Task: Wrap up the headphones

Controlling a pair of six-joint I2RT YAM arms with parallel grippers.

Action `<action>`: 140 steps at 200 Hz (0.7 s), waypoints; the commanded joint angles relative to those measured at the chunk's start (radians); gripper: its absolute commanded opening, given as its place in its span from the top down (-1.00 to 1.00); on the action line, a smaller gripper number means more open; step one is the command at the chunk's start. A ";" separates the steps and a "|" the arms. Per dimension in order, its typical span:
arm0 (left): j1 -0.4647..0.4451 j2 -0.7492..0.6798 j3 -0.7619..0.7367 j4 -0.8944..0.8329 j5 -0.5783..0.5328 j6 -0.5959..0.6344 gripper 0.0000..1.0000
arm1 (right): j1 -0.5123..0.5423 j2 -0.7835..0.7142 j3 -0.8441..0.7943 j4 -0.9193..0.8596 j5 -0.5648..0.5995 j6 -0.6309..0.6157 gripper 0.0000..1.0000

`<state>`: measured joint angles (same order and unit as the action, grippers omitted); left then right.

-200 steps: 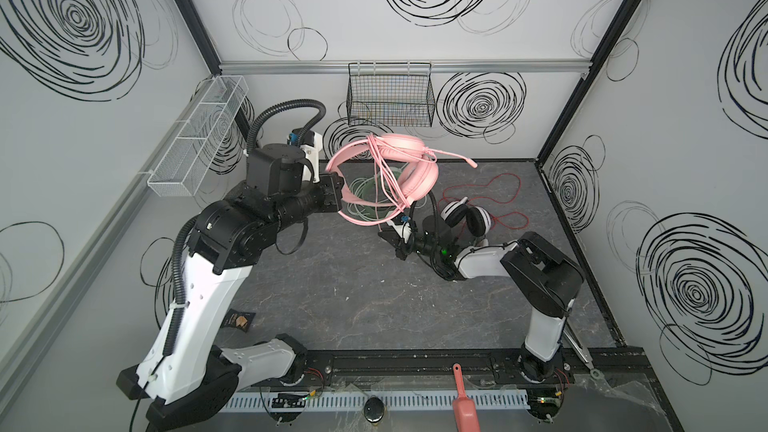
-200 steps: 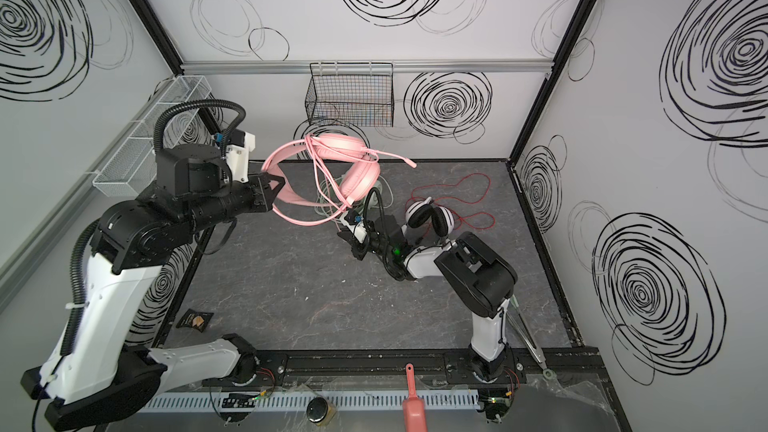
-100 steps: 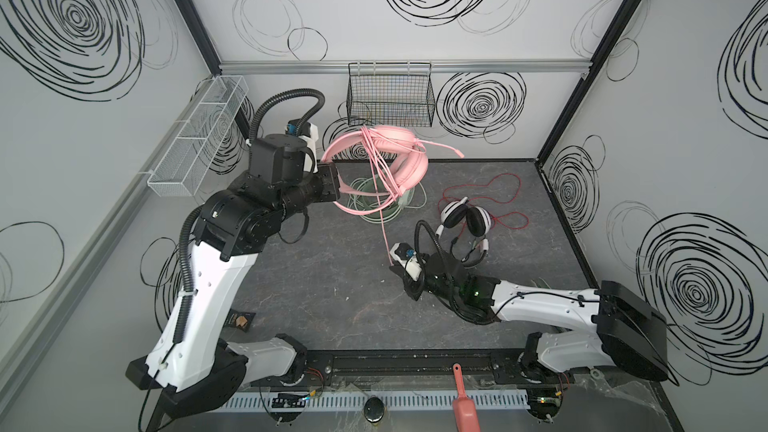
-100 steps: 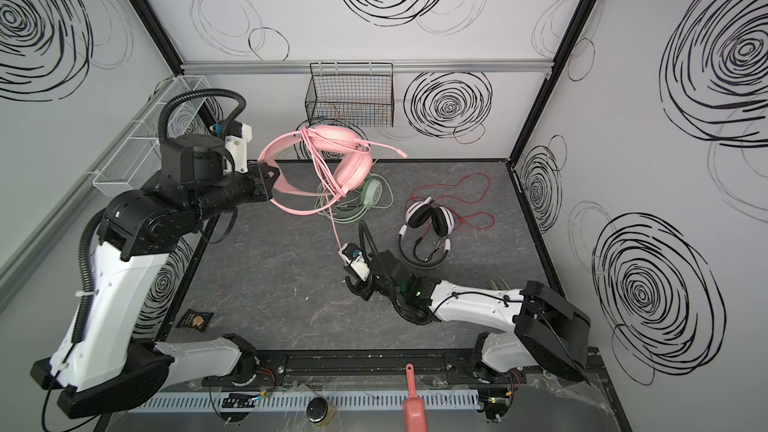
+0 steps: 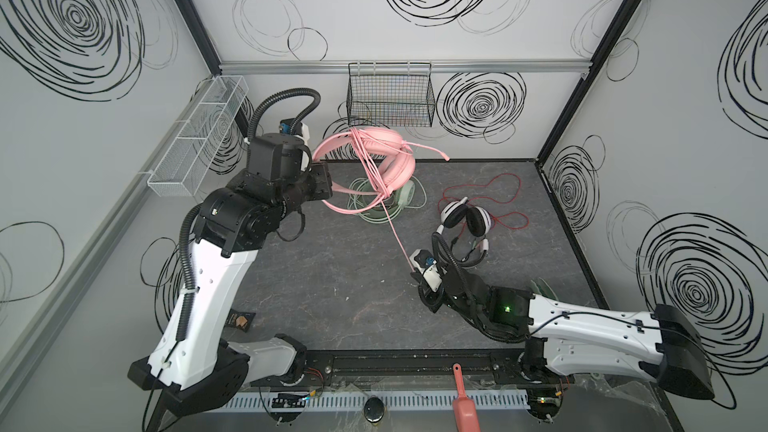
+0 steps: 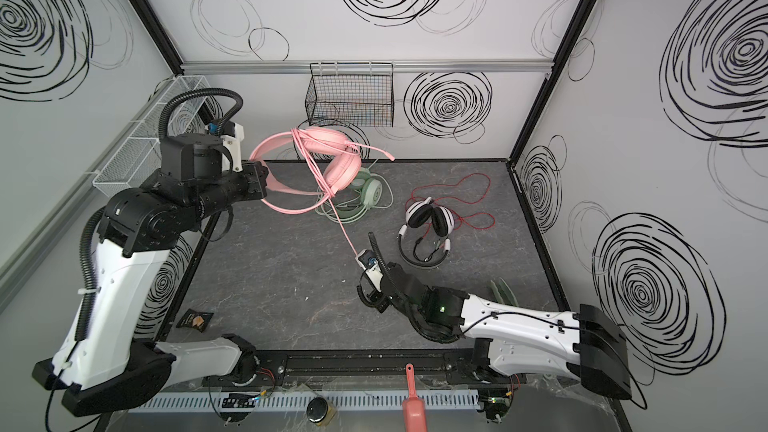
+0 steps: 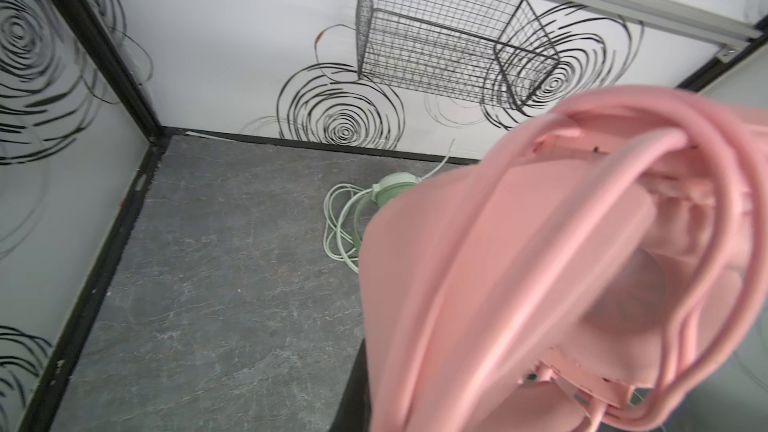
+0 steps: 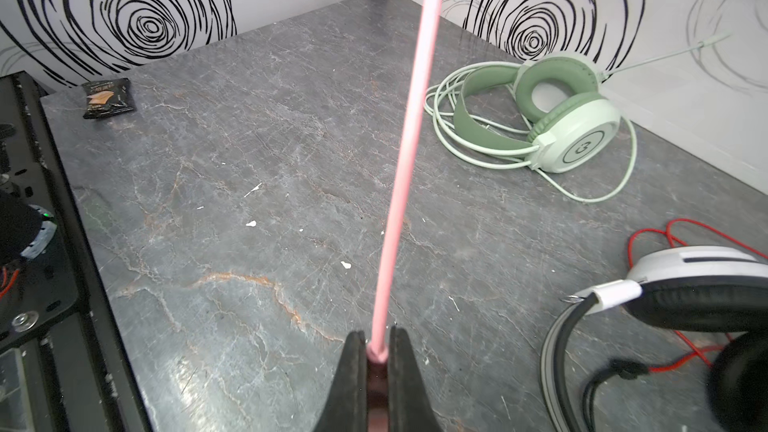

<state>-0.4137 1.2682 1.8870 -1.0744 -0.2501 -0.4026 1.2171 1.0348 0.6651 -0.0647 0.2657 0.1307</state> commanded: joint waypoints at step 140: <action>-0.335 -0.073 -0.369 0.067 -0.383 0.014 1.00 | 0.270 0.091 0.459 -0.180 0.827 -0.789 1.00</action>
<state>-0.7406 1.2552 1.5776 -1.0630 -0.7456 -0.3744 1.4864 1.1992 1.2003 -0.5159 0.9363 -0.2481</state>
